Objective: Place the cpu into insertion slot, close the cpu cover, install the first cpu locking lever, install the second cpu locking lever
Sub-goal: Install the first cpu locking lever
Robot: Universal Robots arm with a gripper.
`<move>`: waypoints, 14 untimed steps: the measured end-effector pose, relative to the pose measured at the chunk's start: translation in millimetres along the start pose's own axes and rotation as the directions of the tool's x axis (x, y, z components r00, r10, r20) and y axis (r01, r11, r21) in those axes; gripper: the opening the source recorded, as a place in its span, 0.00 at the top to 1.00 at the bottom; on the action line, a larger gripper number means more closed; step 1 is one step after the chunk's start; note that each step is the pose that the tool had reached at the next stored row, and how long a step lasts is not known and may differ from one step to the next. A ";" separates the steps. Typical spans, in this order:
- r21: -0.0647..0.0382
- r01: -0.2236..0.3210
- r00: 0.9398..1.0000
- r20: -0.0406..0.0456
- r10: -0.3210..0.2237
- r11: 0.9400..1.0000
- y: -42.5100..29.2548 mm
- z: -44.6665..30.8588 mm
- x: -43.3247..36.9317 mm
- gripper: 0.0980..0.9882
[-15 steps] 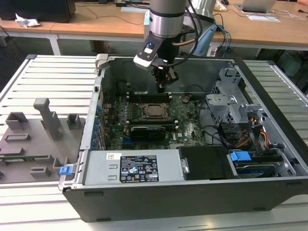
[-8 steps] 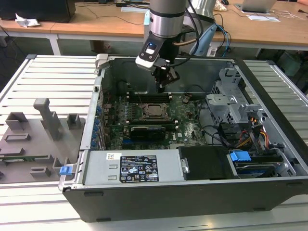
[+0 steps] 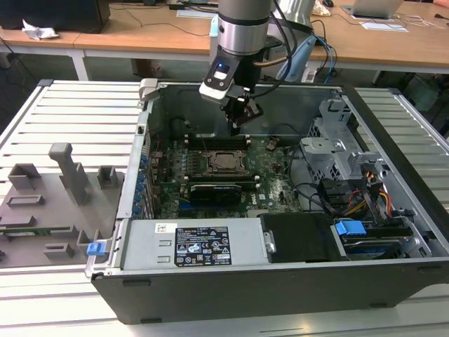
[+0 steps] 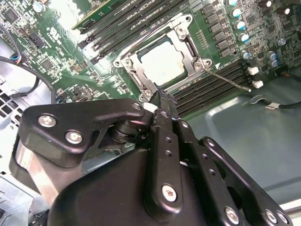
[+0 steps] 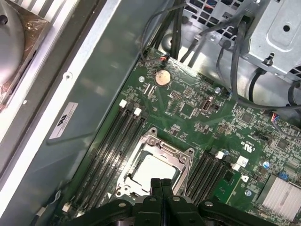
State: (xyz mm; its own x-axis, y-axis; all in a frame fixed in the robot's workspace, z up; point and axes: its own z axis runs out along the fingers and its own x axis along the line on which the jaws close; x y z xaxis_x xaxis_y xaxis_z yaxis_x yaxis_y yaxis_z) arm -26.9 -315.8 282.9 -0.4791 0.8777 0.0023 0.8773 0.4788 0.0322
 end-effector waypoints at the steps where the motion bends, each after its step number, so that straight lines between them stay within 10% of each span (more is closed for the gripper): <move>1: 0.000 0.008 1.000 0.000 -0.008 1.000 0.0 0.0 0.0 0.99; 14: 0.000 0.098 0.995 -0.003 -0.098 0.995 0.0 0.0 0.0 0.99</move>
State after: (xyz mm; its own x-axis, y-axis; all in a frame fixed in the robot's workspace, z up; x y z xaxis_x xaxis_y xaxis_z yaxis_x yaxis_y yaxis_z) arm -26.9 -315.8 282.9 -0.5633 0.8262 0.0025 0.8259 0.5629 0.0323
